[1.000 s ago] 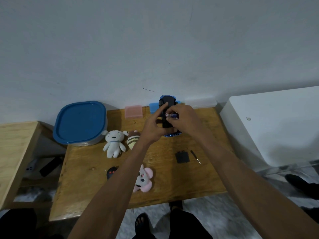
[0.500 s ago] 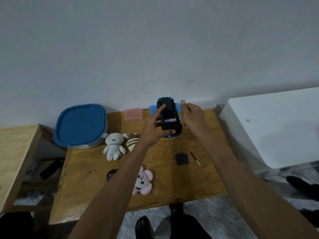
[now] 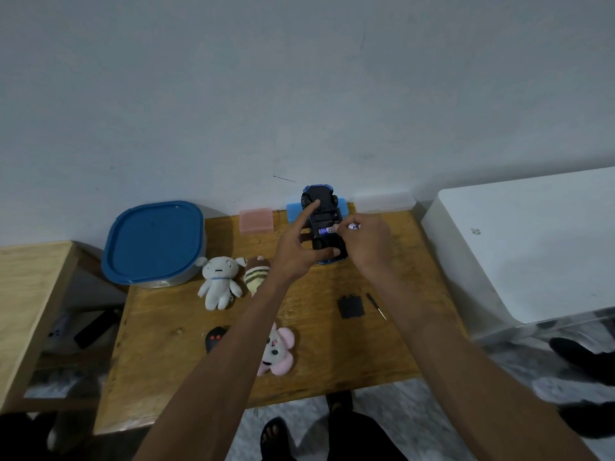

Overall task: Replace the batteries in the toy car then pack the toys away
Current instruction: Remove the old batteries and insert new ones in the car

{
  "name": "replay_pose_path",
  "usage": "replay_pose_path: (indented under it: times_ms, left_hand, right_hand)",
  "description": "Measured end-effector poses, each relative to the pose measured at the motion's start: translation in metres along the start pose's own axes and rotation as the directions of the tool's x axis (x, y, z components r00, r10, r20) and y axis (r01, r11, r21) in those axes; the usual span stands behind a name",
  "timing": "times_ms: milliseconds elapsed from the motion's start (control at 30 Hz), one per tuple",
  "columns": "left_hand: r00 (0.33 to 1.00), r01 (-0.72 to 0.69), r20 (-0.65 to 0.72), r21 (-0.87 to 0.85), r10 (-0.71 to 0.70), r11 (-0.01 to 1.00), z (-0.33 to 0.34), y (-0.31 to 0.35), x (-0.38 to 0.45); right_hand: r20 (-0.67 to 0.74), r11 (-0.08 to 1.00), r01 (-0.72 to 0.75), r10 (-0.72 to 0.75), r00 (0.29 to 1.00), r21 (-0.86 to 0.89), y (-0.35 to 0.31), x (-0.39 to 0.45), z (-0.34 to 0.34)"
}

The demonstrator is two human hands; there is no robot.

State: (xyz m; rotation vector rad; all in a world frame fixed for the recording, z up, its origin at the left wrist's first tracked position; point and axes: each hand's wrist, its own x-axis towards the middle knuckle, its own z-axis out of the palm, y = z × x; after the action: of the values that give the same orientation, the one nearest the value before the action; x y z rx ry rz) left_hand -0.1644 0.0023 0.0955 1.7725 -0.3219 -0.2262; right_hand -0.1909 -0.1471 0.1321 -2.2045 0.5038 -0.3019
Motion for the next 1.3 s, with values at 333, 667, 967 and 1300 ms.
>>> replay_pose_path:
  times_ms: [333, 667, 967, 1300]
  left_hand:
    - [0.997, -0.051, -0.051, 0.025, 0.052, 0.998, 0.006, -0.002, -0.004]
    - [0.998, -0.042, -0.043, 0.035, 0.043, 0.999, 0.005, -0.004, 0.001]
    - [0.999, -0.02, -0.047, 0.03, 0.021, 0.999, 0.008, -0.007, 0.004]
    - [0.999, 0.036, -0.006, 0.038, -0.036, 0.999, 0.011, -0.013, 0.013]
  right_hand:
    - [0.087, 0.975, -0.192, 0.183, 0.979, 0.115, -0.004, 0.002, 0.003]
    - [0.126, 0.894, -0.259, 0.228, 0.966, 0.367, 0.003, 0.002, -0.001]
    - [0.02, 0.94, -0.092, 0.09, 0.996, 0.329, -0.002, -0.001, 0.007]
    - [-0.019, 0.964, -0.048, 0.054, 0.998, 0.263, 0.0, 0.016, 0.009]
